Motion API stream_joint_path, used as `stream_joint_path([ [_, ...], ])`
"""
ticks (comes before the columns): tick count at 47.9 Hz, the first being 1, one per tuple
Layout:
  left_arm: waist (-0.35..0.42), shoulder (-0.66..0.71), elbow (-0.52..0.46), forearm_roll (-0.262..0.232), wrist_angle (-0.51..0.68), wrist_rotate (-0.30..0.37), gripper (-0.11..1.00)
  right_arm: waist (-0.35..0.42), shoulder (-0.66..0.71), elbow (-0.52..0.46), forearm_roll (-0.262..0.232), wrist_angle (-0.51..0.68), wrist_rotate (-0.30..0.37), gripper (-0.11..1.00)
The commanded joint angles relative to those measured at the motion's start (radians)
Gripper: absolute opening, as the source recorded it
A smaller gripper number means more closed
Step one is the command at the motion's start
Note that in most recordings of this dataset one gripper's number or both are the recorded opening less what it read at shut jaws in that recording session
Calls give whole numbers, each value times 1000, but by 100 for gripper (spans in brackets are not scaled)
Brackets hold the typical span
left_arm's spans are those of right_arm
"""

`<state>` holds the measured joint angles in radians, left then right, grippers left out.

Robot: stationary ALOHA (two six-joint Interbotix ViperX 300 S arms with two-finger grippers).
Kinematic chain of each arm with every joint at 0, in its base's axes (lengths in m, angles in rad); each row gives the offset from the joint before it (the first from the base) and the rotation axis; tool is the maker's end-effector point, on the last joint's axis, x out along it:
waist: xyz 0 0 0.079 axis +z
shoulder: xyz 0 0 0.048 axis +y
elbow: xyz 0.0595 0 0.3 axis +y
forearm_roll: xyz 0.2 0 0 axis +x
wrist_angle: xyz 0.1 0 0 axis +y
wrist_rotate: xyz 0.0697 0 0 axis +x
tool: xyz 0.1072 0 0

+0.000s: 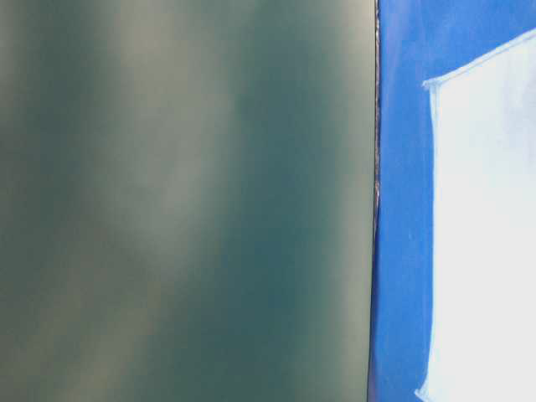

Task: Fold the light blue towel.
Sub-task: 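Move both grippers to the towel's top corners and grasp them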

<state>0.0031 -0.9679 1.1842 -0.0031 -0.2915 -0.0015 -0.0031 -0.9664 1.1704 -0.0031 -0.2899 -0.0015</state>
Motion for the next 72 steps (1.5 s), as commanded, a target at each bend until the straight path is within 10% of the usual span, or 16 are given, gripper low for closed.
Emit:
stream_joint_path([
  [1,5,15,-25,-18,31,6,0,-21,17,-26,8,-2,14,0],
  [29,319,322,-29,-18,37,17,2,-425,477,-199,12,253,12,1],
  [33,357,391,-34,-18,17,18,17,-445,557,-235,-5,259,12,8],
  [41,442,563,-48,-17,-31,21,68,-474,715,-304,-38,259,12,58],
  [45,468,655,-63,-17,-60,51,84,-483,801,-339,-54,258,12,61],
  [72,543,992,-143,-17,-109,123,86,-489,1077,-414,-60,235,11,57],
])
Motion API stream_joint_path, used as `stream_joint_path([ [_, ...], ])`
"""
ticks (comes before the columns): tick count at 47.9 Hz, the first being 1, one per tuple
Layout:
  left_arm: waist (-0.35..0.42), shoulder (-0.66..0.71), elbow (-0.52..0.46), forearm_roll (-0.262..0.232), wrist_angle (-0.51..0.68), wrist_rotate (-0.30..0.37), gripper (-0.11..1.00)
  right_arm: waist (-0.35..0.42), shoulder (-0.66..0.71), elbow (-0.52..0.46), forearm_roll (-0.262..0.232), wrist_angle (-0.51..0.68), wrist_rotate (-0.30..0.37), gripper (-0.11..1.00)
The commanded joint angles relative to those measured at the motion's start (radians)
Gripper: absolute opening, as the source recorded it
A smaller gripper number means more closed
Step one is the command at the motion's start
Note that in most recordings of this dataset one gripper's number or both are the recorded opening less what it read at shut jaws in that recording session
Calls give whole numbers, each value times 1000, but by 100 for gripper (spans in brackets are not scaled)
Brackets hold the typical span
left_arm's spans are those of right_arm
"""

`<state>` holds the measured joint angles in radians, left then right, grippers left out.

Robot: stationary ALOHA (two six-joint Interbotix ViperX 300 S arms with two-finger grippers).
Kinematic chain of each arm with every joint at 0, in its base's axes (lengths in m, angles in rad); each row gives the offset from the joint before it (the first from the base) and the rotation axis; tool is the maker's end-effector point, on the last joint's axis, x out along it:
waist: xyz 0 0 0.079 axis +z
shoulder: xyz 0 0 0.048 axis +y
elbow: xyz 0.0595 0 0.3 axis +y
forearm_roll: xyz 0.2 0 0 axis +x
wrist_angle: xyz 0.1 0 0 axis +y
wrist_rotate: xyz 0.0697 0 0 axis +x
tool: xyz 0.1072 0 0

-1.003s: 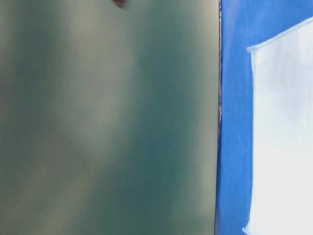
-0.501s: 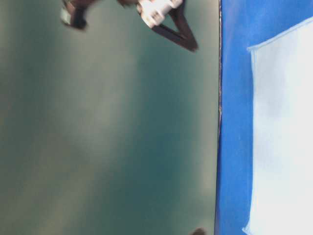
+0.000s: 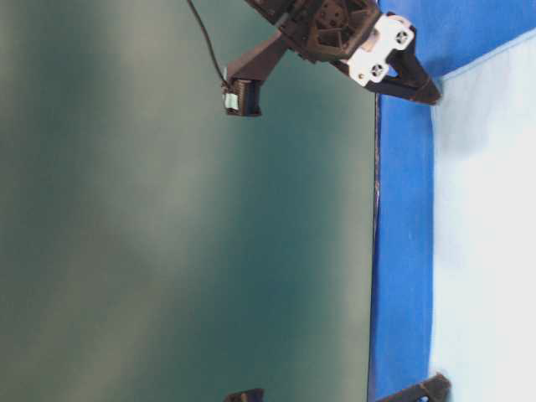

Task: Fold the light blue towel.
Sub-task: 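Move both grippers to the towel's top corners and grasp them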

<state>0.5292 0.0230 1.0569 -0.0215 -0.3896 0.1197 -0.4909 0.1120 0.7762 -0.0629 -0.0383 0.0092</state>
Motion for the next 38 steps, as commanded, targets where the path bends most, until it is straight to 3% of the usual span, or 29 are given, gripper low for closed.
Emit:
stream_joint_path([
  [1,20,3,-15,2,-9,2,86,-2,2,-20,0,-20,0,57],
  [9,29,6,-17,2,-3,3,83,-3,23,-20,0,-28,2,57],
  [13,29,6,-20,2,18,2,76,-3,23,-20,-2,-25,0,53],
  [16,26,6,-23,2,49,8,63,-2,21,-18,-2,-18,-5,45],
  [23,15,8,-29,2,80,32,21,0,21,-21,-6,0,-6,4],
  [27,12,8,-31,2,81,38,2,0,23,-21,-6,6,-6,1],
  [38,12,-9,-52,2,118,55,1,0,0,-21,-6,14,-2,1],
])
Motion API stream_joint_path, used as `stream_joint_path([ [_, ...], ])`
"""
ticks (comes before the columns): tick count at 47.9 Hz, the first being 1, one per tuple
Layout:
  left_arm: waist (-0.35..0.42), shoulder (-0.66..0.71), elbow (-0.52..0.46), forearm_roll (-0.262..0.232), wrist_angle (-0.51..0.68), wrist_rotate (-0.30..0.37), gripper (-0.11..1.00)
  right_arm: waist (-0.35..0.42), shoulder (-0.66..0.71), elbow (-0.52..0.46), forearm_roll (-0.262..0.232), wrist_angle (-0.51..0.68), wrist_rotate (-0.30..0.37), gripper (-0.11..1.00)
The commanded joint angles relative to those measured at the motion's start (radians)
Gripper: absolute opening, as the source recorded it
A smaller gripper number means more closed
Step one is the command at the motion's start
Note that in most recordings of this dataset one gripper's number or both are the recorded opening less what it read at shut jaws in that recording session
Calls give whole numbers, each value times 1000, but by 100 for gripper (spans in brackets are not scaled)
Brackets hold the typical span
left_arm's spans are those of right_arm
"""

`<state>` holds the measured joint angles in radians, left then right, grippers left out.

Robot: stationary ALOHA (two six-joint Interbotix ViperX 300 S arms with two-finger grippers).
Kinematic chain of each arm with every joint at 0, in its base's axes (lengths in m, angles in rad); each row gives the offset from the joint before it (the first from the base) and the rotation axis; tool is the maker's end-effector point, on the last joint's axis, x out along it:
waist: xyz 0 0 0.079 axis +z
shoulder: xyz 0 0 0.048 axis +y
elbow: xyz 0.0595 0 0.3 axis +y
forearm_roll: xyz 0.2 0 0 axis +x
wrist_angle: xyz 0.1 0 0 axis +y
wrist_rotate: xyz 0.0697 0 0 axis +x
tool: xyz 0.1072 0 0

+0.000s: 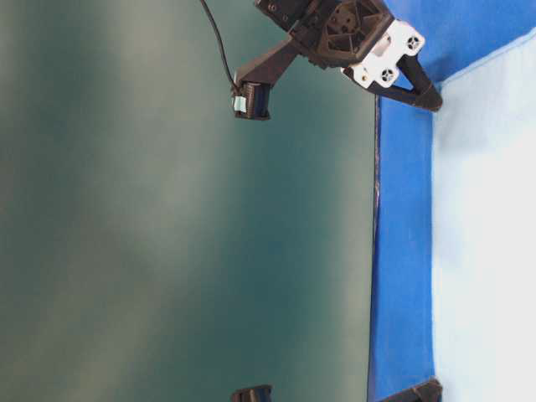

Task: Fold the light blue towel.
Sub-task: 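Move both grippers to the towel's top corners and grasp them, then lift the top corners and fold them down toward the bottom edge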

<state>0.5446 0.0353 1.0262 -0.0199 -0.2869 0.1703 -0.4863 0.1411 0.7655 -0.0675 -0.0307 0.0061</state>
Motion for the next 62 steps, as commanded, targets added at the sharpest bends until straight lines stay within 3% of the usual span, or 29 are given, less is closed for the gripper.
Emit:
stream_joint_path([
  [1,-3,-28,-25,0,26,9,1,-5,-35,-11,-2,11,3,1],
  [10,-3,-110,-55,0,118,25,1,-5,-123,-9,-2,60,5,1],
  [28,-35,-178,-35,0,135,18,1,8,-183,5,-2,77,6,1],
  [39,-92,-224,-32,0,195,12,1,71,-198,8,8,87,15,1],
  [49,-224,-284,-23,0,308,-14,1,189,-232,11,51,155,17,1],
  [62,-472,-305,-2,-5,399,-97,1,362,-238,28,130,209,61,1],
])
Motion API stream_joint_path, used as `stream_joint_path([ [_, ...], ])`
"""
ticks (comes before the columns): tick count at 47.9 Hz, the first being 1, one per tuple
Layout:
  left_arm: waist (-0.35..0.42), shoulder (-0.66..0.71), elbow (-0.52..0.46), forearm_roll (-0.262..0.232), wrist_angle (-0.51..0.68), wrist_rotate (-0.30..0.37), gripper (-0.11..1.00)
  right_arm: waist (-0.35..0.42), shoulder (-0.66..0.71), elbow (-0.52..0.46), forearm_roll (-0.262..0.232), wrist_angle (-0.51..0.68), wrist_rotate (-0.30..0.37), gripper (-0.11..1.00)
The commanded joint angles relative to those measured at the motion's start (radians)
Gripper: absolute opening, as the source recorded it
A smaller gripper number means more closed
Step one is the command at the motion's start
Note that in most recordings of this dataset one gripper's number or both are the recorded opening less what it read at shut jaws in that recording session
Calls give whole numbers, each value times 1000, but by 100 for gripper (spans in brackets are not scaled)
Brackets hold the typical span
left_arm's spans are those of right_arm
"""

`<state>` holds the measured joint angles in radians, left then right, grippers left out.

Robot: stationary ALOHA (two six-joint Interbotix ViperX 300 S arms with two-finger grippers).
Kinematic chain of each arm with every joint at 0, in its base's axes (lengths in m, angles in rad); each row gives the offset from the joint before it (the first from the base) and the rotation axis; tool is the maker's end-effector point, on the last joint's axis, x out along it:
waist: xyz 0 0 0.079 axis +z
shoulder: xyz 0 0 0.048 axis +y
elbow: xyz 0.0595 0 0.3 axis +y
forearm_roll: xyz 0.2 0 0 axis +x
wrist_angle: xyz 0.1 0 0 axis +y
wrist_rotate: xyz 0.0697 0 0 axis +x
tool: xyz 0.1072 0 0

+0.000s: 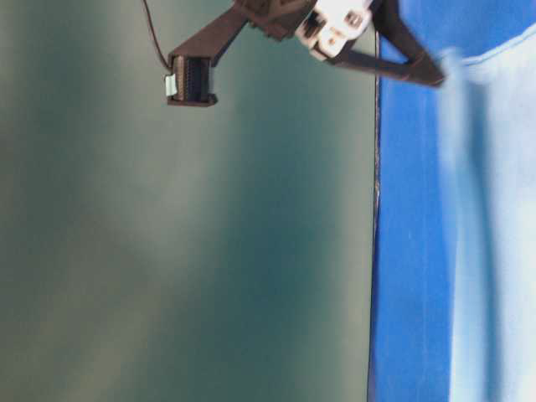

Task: Fold the light blue towel.
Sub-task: 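Lift the top corners and fold them down toward the bottom edge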

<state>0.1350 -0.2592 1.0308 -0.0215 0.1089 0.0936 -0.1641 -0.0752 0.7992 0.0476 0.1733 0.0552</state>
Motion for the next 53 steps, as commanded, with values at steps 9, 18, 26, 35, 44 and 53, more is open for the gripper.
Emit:
stream_joint_path([
  [9,-219,-3,-6,-3,5,-160,1,164,-21,0,21,5,110,1],
  [18,-311,12,-15,-3,0,-267,1,258,-15,-2,20,2,196,1],
  [26,-360,32,-37,-3,-9,-293,1,302,-9,-6,21,0,235,1],
  [35,-379,46,-54,-3,-35,-293,1,322,-9,-6,21,0,253,1],
  [44,-382,48,-55,-3,-57,-293,1,324,-9,-6,20,-32,262,1],
  [53,-379,46,-57,-3,-75,-293,3,324,-9,-8,20,-38,262,2],
])
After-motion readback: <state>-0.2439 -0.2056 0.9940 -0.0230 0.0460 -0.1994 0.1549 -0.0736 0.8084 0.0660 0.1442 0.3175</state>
